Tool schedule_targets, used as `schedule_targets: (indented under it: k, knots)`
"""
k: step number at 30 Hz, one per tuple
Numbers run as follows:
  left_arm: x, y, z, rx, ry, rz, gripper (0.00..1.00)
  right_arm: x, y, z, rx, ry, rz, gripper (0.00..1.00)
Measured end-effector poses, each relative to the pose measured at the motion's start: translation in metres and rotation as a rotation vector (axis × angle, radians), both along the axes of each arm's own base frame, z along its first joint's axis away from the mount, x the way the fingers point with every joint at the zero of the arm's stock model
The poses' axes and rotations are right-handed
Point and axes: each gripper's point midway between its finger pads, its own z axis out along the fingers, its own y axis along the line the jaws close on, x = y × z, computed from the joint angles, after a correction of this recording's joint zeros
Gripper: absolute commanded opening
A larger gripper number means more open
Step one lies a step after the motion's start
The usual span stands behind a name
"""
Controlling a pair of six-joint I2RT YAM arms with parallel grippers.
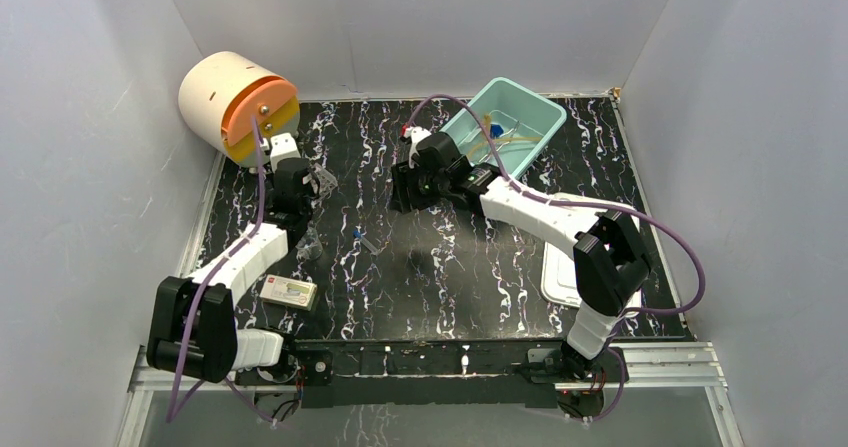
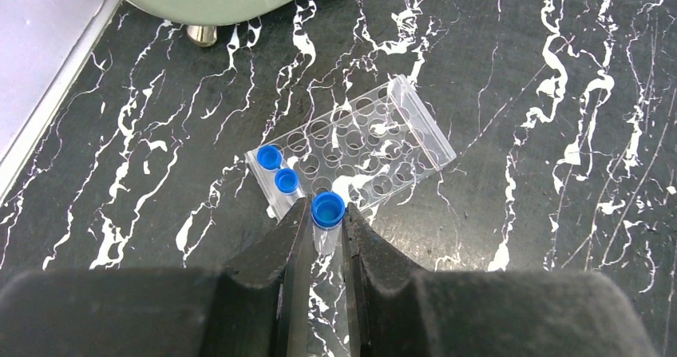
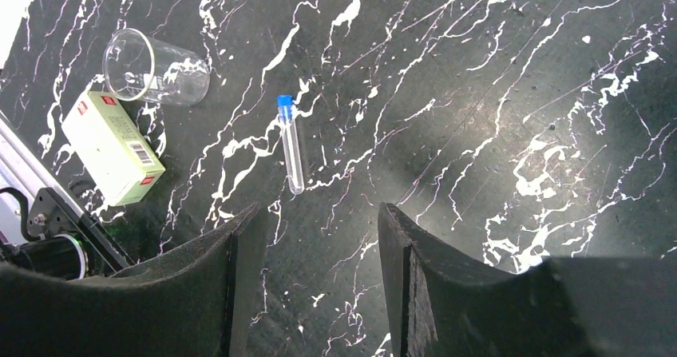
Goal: Organize the chemistry lab equipment
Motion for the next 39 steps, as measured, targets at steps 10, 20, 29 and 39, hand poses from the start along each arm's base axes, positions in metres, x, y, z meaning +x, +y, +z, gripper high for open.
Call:
schedule_targets:
  k: [10, 20, 29, 39]
  knots:
    - [-0.001, 0.01, -0.007, 0.062, -0.029, 0.021, 0.0, 0.007, -0.005, -0.007, -0.031, 0.036, -0.012, 0.61]
    - [0.004, 0.013, -0.021, 0.073, -0.027, 0.039, 0.0, 0.004, -0.006, -0.011, -0.054, 0.075, 0.003, 0.61]
    - [0.007, 0.014, -0.026, 0.076, -0.028, 0.046, 0.0, 0.01, -0.004, -0.011, -0.059, 0.083, 0.008, 0.61]
    - [0.007, 0.014, -0.038, 0.062, -0.013, 0.055, 0.01, 0.013, -0.012, -0.027, -0.097, 0.115, 0.001, 0.61]
